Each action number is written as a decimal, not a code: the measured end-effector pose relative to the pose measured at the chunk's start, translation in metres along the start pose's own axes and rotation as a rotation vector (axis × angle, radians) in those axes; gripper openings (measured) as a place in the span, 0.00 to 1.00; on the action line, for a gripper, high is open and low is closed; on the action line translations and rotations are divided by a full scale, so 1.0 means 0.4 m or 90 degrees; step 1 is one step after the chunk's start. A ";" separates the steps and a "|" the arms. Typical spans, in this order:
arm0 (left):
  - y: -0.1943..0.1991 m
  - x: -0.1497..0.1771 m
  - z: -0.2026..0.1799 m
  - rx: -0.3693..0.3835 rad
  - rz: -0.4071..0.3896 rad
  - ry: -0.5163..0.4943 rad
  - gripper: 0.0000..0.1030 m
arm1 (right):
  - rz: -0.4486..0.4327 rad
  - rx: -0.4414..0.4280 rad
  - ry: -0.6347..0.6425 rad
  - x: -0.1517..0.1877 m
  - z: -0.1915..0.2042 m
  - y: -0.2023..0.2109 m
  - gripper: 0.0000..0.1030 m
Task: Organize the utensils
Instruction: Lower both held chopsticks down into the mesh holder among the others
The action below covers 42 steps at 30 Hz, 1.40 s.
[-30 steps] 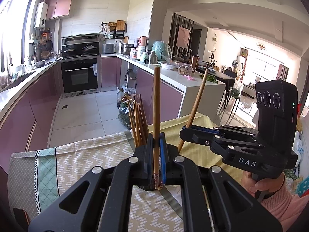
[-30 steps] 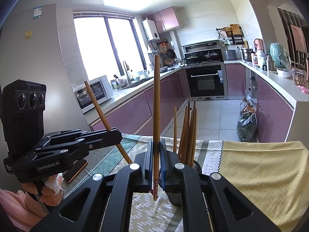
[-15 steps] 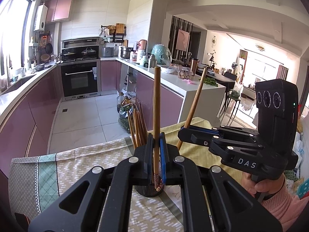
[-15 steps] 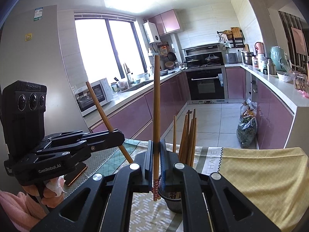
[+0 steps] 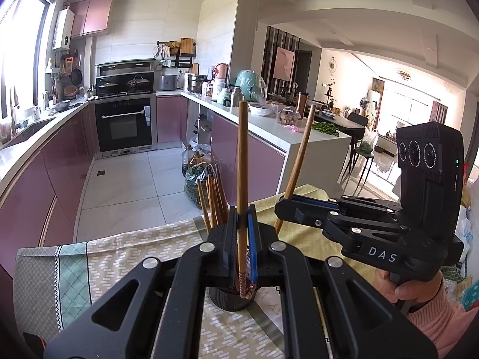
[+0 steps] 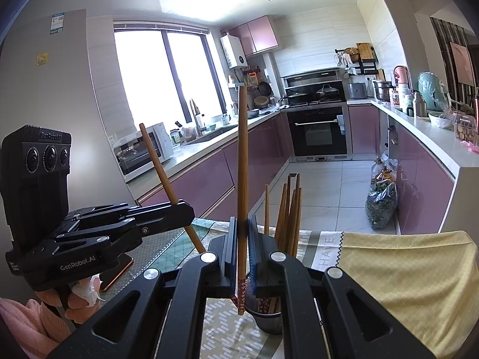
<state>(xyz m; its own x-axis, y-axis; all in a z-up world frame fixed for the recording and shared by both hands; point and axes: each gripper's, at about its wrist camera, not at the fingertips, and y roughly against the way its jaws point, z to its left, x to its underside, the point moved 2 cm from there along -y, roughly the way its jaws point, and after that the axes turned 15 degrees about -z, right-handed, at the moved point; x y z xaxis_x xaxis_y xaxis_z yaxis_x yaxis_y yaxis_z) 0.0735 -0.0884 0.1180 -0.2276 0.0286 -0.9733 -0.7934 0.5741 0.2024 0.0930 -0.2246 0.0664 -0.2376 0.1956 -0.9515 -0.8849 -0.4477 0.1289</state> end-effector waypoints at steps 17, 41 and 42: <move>-0.023 -0.010 0.003 -0.009 -0.004 -0.002 0.07 | -0.002 0.010 -0.005 -0.008 -0.016 -0.028 0.06; -0.051 -0.015 0.001 -0.016 0.000 -0.002 0.07 | 0.000 0.026 -0.012 0.004 -0.043 -0.041 0.06; -0.052 -0.013 0.000 -0.016 0.001 -0.002 0.07 | 0.001 0.027 -0.014 0.006 -0.044 -0.042 0.06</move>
<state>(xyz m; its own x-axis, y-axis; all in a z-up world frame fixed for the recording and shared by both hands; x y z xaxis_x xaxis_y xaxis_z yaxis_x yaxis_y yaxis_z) 0.0912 -0.1003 0.1190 -0.2269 0.0320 -0.9734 -0.8072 0.5531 0.2063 0.1143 -0.2323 0.0572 -0.2469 0.2138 -0.9452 -0.9004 -0.4111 0.1423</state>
